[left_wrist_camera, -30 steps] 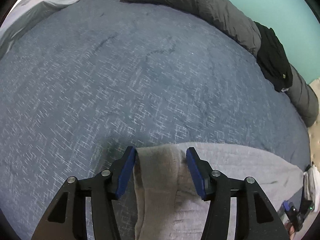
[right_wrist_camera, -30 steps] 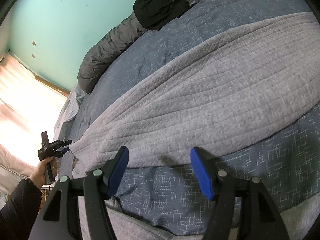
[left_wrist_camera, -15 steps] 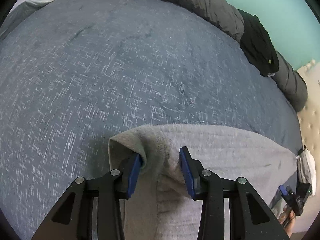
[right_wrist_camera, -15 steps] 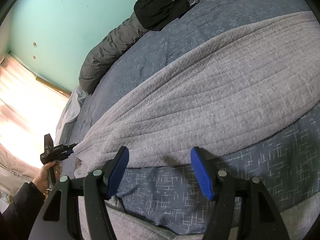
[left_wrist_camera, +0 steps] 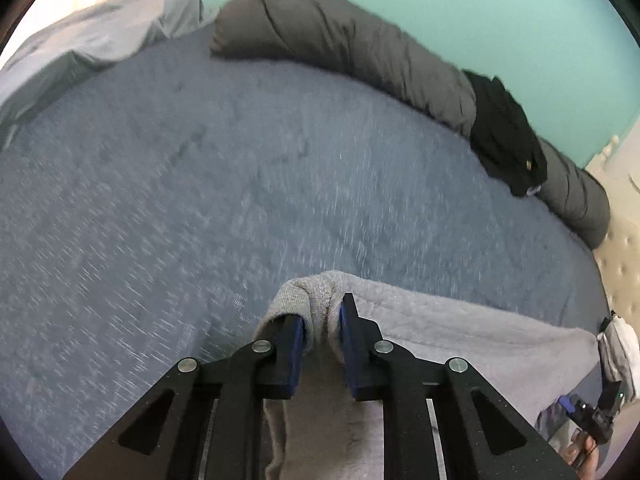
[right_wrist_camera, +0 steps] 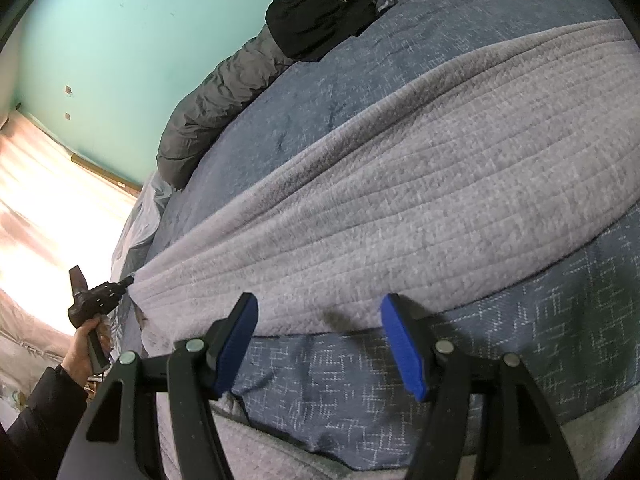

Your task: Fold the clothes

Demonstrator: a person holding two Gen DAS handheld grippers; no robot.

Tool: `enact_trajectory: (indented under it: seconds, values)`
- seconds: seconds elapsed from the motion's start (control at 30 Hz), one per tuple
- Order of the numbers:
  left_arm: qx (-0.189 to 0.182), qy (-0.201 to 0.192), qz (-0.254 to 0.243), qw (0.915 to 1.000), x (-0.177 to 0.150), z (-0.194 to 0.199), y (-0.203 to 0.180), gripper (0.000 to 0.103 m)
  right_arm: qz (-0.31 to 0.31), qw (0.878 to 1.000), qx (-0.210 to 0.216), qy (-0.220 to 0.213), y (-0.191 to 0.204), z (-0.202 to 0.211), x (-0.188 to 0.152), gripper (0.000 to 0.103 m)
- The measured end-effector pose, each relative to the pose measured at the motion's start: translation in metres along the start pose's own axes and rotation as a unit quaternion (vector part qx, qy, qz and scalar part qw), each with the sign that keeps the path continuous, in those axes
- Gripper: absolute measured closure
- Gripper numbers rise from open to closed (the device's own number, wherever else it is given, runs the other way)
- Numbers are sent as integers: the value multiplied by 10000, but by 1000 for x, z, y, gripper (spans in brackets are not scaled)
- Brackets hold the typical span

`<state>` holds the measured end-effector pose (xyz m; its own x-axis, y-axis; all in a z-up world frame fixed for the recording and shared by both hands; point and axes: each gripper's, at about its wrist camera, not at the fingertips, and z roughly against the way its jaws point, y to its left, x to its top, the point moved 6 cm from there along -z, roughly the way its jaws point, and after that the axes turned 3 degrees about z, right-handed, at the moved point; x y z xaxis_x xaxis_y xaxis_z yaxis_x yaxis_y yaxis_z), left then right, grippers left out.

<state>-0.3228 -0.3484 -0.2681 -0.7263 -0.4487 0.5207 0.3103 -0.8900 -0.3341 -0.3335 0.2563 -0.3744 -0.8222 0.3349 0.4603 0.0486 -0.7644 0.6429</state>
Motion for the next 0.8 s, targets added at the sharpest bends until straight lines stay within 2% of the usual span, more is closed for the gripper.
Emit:
enact_trajectory:
  seconds: [0.13, 0.27, 0.3, 0.4, 0.5, 0.57, 0.63, 0.73, 0.8]
  values:
    - [352, 375, 140, 9986, -8, -29, 11, 81, 18, 10000, 23, -4, 1, 1, 0, 38]
    - [571, 654, 406, 9954, -15, -45, 23, 65, 19, 10000, 51, -28, 1, 4, 1, 38]
    - [598, 649, 444, 9951, -14, -44, 25, 57, 10, 10000, 50, -31, 0, 4, 1, 38]
    - [531, 669, 534, 9949, -12, -32, 33, 50, -32, 10000, 50, -28, -2, 5, 1, 38]
    - [664, 561, 510, 9949, -11, -13, 40, 47, -63, 10000, 53, -37, -2, 4, 1, 38]
    - [896, 464, 468, 9938, -12, 0, 46, 47, -47, 10000, 73, -33, 1, 4, 0, 38]
    - [1103, 264, 285, 9931, -8, 17, 46, 47, -3, 10000, 90, -31, 5, 5, -1, 38]
    - [892, 282, -264, 9953, -5, 16, 21, 47, 32, 9999, 120, -1, 9, 3, -2, 38]
    - [692, 436, -690, 9943, -7, 5, -8, 44, 32, 9999, 114, 16, 10, 2, -3, 38]
